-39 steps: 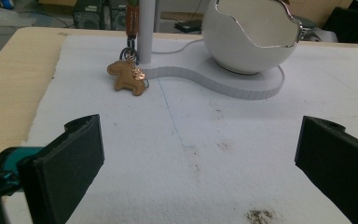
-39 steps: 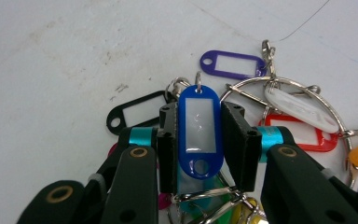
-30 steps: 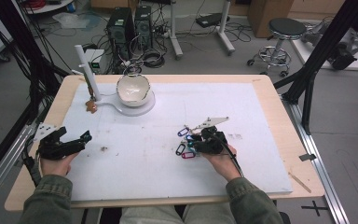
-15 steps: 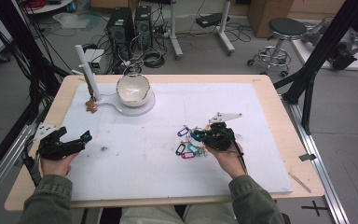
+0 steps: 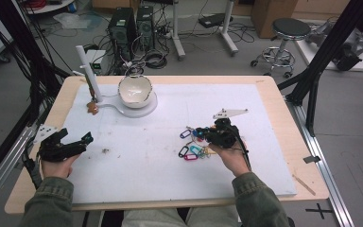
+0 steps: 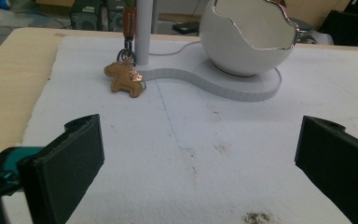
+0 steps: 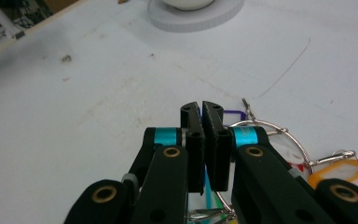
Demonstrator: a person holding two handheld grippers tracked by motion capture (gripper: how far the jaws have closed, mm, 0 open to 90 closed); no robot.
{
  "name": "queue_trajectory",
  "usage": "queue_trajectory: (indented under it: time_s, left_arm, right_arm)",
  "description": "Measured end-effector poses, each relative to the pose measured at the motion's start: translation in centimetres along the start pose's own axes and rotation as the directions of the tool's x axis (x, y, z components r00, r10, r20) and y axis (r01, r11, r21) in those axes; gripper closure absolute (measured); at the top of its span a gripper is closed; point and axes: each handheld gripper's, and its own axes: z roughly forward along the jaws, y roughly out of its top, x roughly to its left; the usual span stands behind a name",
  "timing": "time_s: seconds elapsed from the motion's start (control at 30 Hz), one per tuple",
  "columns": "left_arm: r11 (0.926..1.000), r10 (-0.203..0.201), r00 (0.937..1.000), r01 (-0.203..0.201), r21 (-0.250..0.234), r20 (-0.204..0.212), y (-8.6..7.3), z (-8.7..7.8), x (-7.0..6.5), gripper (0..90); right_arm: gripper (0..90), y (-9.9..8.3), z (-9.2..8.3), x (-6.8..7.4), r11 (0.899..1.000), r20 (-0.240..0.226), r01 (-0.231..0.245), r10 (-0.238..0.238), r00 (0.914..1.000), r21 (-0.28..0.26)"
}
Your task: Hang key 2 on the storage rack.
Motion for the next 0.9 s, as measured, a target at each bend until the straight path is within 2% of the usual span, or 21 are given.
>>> queue_trajectory:
  time_s: [0.57, 0.7, 0.9]
  left_arm:
    - [0.9999, -0.007, 1.0, 0.007, -0.013, 0.002, 0.0, -0.3, 0.1, 1.7]
    - [0.9997, -0.015, 0.9999, 0.015, -0.019, 0.0, 0.0, -0.4, 0.2, 1.7]
    - [0.9996, -0.02, 0.9998, 0.02, -0.022, 0.0, 0.0, -0.4, 0.3, 1.7]
  right_arm:
    - [88.2, 4.9, -3.1, 0.6, 0.996, -0.049, -0.034, 0.03, 0.9983, -0.082]
    - [88.2, 5.6, -3.4, 0.9, 0.995, -0.063, -0.048, 0.042, 0.9972, -0.093]
    - [88.2, 6.9, -3.9, 1.3, 0.995, -0.064, -0.042, 0.036, 0.9973, -0.094]
